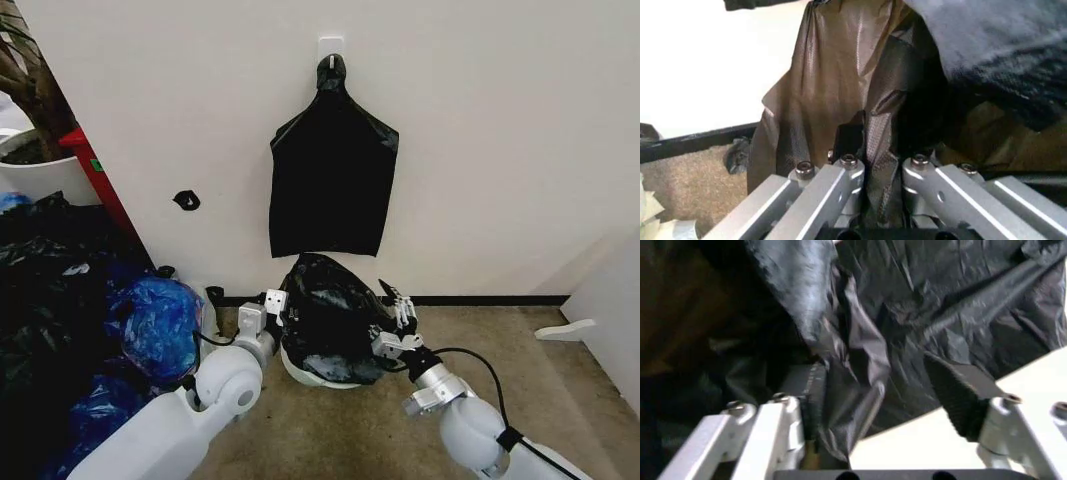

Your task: Place the garbage bag over the trash bin.

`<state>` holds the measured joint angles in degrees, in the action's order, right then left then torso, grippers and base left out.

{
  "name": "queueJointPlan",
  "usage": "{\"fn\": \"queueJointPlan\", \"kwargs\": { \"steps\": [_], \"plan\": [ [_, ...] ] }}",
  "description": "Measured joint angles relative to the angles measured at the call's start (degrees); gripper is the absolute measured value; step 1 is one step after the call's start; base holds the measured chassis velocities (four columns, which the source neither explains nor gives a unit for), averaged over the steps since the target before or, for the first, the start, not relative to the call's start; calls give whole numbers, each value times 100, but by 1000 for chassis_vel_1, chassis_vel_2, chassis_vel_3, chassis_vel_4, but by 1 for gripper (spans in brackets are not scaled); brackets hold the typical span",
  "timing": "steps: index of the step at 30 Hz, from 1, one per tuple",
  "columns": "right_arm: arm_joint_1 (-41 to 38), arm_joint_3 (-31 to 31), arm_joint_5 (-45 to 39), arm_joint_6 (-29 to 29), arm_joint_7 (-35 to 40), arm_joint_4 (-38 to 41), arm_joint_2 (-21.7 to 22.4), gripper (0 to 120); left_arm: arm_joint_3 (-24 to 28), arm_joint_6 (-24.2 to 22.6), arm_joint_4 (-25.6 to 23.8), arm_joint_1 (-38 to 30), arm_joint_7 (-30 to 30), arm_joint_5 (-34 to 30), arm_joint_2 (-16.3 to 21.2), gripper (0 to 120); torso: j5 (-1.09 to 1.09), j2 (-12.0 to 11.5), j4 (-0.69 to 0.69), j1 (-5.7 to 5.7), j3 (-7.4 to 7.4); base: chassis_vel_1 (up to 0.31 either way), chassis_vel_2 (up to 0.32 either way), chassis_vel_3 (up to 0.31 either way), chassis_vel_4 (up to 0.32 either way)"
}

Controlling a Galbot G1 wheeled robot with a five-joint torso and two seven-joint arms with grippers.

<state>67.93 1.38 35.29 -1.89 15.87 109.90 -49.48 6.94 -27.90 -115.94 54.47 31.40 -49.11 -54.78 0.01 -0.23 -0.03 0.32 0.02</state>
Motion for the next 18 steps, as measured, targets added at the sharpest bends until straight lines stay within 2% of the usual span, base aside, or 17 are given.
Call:
{"fn": "queueJointPlan", "kwargs": {
  "steps": [1,4,5,9,10,12,14,16,17,18],
  "plan": [
    [-17,-9,-1,-94,-52,-12,-7,49,5,-14,-5,2,5,-1,1,4,0,0,0,0,0,0,0,0,0],
    [-75,-60,-81,-439,-227,-30,-41,32,14,-49,-27,48,22,-2,46,4,0,0,1,0,0,0,0,0,0],
    [-75,-60,-81,-439,-227,-30,-41,32,14,-49,-27,48,22,-2,46,4,0,0,1,0,0,0,0,0,0],
    [-120,-90,-382,-709,-404,-17,-57,14,15,-59,-86,141,21,25,111,4,0,0,0,0,0,0,0,0,0],
    [-120,-90,-382,-709,-404,-17,-57,14,15,-59,-86,141,21,25,111,4,0,0,0,0,0,0,0,0,0],
    [-156,-90,-703,-751,-518,10,-43,7,8,-58,-116,192,-8,90,154,4,0,0,0,0,0,0,0,0,0],
    [-255,-70,-1480,-712,-649,43,2,0,-24,-8,-167,293,-110,226,238,4,-1,0,0,0,0,0,0,0,0],
    [-384,-42,-2231,-607,-733,45,49,0,-74,85,-222,406,-222,372,328,4,0,0,0,0,0,0,0,0,0],
    [-384,-42,-2231,-607,-733,45,49,0,-74,85,-222,406,-222,372,328,4,0,0,0,0,0,0,0,0,0],
    [-485,-21,-2839,-480,-757,60,92,0,-119,187,-253,493,-330,510,390,4,-1,0,1,0,0,0,0,0,0]
  ]
}}
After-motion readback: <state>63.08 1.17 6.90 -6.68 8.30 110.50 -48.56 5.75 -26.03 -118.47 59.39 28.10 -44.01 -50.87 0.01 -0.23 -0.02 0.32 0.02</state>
